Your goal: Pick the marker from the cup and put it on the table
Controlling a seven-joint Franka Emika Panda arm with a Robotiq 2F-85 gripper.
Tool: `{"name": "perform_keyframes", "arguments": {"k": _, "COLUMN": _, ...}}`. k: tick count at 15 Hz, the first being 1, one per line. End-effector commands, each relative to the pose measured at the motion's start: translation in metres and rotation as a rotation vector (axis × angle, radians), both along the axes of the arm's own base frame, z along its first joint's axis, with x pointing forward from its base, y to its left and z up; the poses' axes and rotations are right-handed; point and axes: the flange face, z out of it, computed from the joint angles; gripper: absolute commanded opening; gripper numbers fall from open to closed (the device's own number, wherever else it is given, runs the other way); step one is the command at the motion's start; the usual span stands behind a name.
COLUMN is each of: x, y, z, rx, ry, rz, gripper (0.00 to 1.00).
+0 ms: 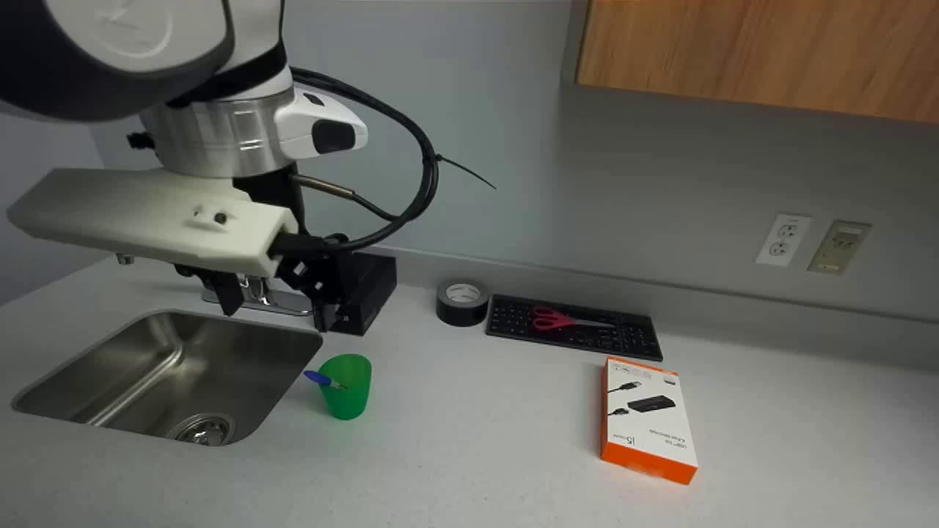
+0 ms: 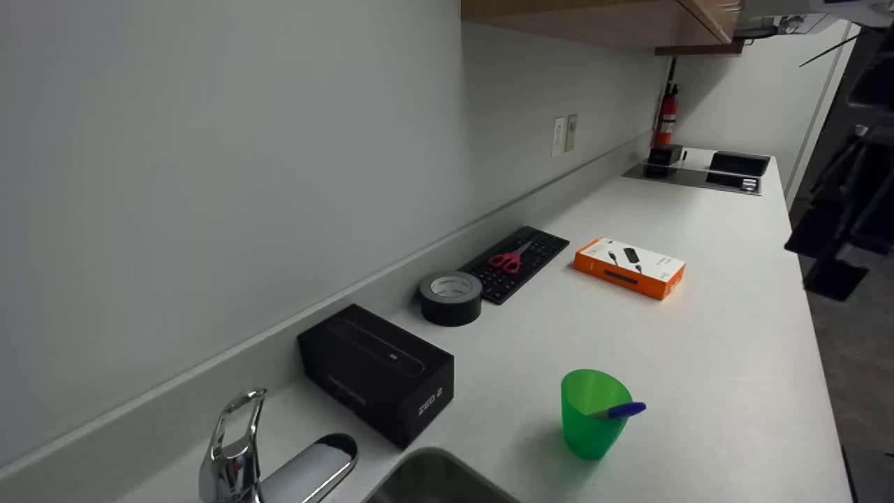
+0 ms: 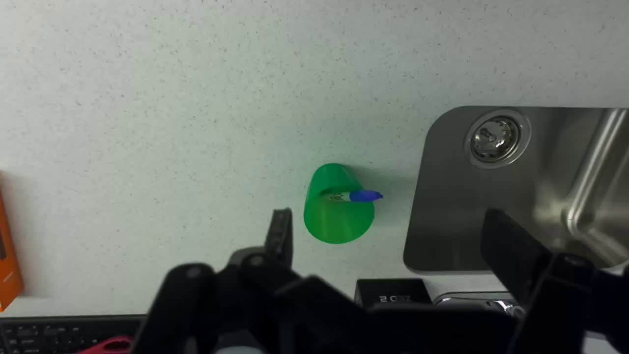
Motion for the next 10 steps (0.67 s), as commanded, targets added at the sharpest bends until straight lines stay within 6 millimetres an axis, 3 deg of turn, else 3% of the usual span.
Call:
{"name": "perform_keyframes", "arguments": {"k": 1, "x": 0.000, "y": 0.000, "z": 0.000, "rx": 0.000, "ry": 0.002, "rz": 0.000, "gripper": 1.00}}
{"name": "perform_keyframes", "arguments": {"k": 8, "x": 0.002, "y": 0.001, "z": 0.000, "rx": -0.005, "ry": 0.001, "rz": 0.004, "gripper": 1.00}}
{"name": "perform_keyframes", "arguments": {"k": 10, "x": 0.017, "y": 0.003, "z": -0.011, "rx": -0.010, "ry": 0.024, "rz": -0.010, "gripper": 1.00}}
